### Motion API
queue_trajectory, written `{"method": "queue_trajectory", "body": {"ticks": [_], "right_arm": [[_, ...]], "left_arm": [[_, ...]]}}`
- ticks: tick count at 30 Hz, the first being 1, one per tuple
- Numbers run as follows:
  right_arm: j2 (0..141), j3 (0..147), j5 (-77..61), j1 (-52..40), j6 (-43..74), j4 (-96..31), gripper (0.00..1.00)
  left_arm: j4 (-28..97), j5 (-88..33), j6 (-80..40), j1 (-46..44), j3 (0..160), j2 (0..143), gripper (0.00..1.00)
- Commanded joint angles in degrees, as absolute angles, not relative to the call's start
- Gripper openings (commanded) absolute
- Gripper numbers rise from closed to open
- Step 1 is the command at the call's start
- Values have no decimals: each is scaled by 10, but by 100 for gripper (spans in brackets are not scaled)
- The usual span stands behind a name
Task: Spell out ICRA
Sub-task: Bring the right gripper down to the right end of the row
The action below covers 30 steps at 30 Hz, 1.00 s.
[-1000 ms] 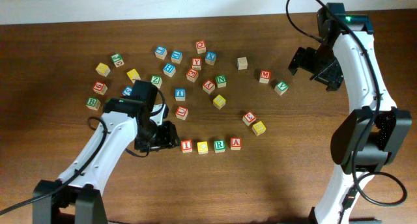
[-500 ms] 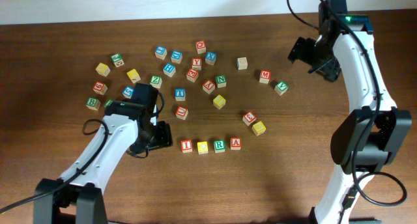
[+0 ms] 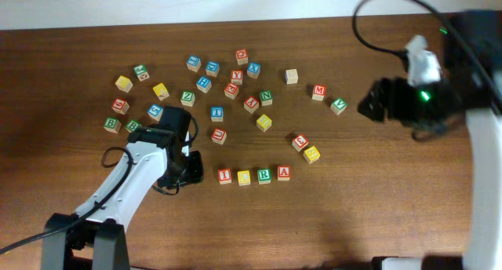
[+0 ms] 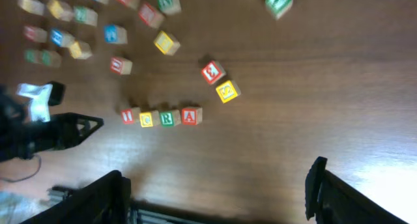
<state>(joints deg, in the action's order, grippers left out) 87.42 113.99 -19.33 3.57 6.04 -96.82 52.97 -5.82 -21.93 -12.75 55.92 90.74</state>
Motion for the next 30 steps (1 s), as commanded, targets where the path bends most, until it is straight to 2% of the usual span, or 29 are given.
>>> {"method": "queue_trajectory", "body": {"ticks": [1, 2, 3, 5, 6, 7, 8, 9, 10, 12, 17, 18, 20, 22, 23, 24, 30], "right_arm": [[843, 1115, -158, 14, 53, -971, 85], [840, 1096, -159, 8, 55, -969, 85], [840, 1067, -160, -1, 63, -964, 71], [840, 982, -164, -24, 65, -926, 55], [840, 939, -177, -36, 65, -900, 38], [840, 894, -201, -46, 64, -869, 26], [840, 846, -230, -58, 64, -834, 22], [840, 800, -249, -69, 65, -798, 7], [840, 738, -251, -84, 86, -745, 4], [840, 641, -251, -103, 142, -649, 4], [840, 471, -249, -109, 285, -403, 4], [840, 442, -249, -109, 310, -363, 7], [840, 413, -249, -109, 310, -317, 23], [840, 394, -249, -109, 310, -281, 27], [840, 389, -248, -109, 310, -275, 27], [840, 387, -245, -109, 310, -270, 6], [841, 385, -235, -109, 310, -247, 4]], "left_arm": [[500, -77, -218, -128, 553, 903, 25], [491, -77, -218, -129, 553, 903, 24], [484, -77, -218, -130, 553, 903, 24], [474, -77, -237, -130, 552, 904, 21], [473, -77, -245, -130, 552, 906, 19], [472, -77, -249, -130, 552, 911, 17], [472, -77, -248, -130, 552, 917, 13], [473, -77, -248, -131, 552, 925, 8], [474, -77, -248, -131, 550, 930, 5], [474, -79, -248, -138, 547, 945, 0], [446, -78, -249, -156, 545, 966, 0], [437, -79, -254, -163, 545, 973, 0], [433, -77, -270, -169, 545, 981, 0], [430, -77, -274, -169, 545, 990, 0], [426, -77, -274, -169, 545, 995, 0], [420, -77, -274, -169, 545, 1002, 0], [398, -77, -274, -169, 545, 1009, 0]]}}
